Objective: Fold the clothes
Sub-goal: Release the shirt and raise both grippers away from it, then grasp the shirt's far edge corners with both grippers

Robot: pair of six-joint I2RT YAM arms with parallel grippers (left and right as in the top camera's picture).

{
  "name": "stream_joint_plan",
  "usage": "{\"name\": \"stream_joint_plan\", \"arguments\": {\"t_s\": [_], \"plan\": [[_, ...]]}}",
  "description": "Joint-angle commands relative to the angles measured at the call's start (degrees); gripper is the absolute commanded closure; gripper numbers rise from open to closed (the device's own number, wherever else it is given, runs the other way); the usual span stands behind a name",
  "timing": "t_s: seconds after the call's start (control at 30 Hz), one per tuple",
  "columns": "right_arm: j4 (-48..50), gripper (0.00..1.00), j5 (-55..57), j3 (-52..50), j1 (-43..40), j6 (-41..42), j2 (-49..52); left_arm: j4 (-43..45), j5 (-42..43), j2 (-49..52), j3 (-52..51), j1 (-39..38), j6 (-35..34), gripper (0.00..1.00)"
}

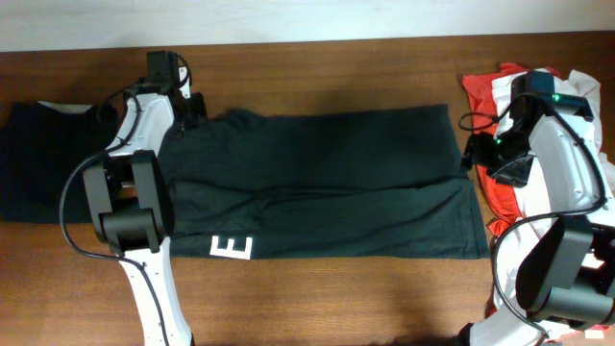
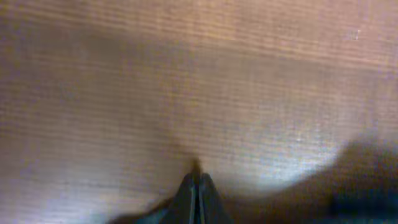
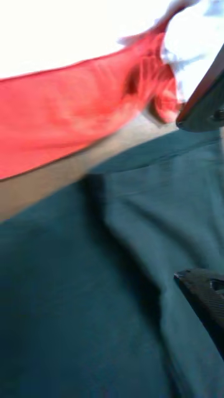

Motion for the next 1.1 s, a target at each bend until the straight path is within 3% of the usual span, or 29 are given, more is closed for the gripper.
{"name": "stream_joint_plan", "arguments": {"t_s": [0.0, 0.17, 0.43, 0.7, 0.83, 0.97, 1.07], "plan": [[6.6, 0.26, -4.5, 0.4, 0.3, -4.0, 2.3, -8.3, 3.4, 1.2, 5.7, 0.2, -0.2, 1.00], [24.2, 0.25, -5.9, 0.5, 3.0, -5.5, 9.6, -21.3, 5.7, 1.0, 11.4, 0.2, -2.5, 0.99], [49.6, 0.25, -5.3, 0.5, 5.8, -5.3, 19.6, -23.6, 5.7, 1.0, 11.4, 0.1, -2.5, 1.00], [57.8, 0.28, -2.5, 0.5, 6.5, -2.4, 24.9, -23.6, 5.7, 1.0, 11.4, 0.1, -2.5, 1.00], [58.6, 0.41, -2.4, 0.5, 7.7, -2.4, 26.5, -23.6, 5.7, 1.0, 11.4, 0.1, -2.5, 0.99], [58.2, 0.88, 1.5, 0.5, 7.8, 0.9, 26.8, -24.0, 5.7, 1.0, 11.4, 0.1, -2.5, 1.00], [55.7, 0.96, 1.7, 1.0, 7.3, 1.4, 26.4, -24.6, 5.7, 1.0, 11.4, 0.1, -2.5, 1.00]]}}
